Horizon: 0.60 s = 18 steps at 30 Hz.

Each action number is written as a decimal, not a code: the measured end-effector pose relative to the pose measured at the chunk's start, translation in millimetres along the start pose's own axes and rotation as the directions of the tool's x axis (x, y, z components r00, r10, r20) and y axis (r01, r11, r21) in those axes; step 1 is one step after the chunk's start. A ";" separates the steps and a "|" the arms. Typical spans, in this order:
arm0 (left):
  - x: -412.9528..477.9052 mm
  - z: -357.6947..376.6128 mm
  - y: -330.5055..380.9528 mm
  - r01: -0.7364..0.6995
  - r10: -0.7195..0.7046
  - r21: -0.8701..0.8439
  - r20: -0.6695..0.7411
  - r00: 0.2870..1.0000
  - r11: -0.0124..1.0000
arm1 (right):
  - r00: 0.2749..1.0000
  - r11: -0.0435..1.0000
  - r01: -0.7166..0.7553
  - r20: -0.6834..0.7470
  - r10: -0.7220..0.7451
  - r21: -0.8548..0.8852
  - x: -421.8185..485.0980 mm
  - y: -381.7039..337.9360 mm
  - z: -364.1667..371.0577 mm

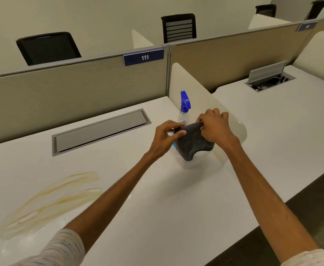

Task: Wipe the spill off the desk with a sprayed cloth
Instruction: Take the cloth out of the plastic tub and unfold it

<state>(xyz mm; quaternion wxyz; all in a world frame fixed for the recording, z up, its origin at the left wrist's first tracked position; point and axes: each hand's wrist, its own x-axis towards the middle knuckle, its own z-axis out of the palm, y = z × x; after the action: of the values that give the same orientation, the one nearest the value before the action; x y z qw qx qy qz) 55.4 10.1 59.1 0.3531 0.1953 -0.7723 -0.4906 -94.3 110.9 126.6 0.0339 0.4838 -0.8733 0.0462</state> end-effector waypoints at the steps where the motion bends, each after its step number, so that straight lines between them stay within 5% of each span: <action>1: 0.8 -7.7 4.9 -0.002 0.002 -0.017 -0.024 1.000 1.000 | 1.000 1.000 0.013 -0.014 -0.013 0.015 -3.0 -5.1 -9.1; 8: 7.3 -66.7 22.3 0.199 -0.215 -0.233 -0.048 0.975 0.952 | 0.992 0.971 0.122 0.003 -0.126 0.207 -15.1 -46.2 -65.6; 12: 3.9 -88.3 18.2 0.425 -0.430 -0.500 0.113 0.896 0.755 | 0.968 0.924 0.198 0.082 -0.237 0.326 -9.8 -70.2 -77.3; 18: -27.9 -88.0 -6.0 0.484 -0.612 -0.688 0.073 0.788 0.541 | 0.948 0.845 0.182 0.140 -0.287 0.502 16.5 -109.0 -58.4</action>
<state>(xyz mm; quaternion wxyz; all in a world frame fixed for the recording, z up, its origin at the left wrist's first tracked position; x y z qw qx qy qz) 138.9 -29.0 67.6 0.2935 0.3283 -0.4044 -0.8016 -9.7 46.1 191.5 -0.1748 0.5826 -0.7664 0.2066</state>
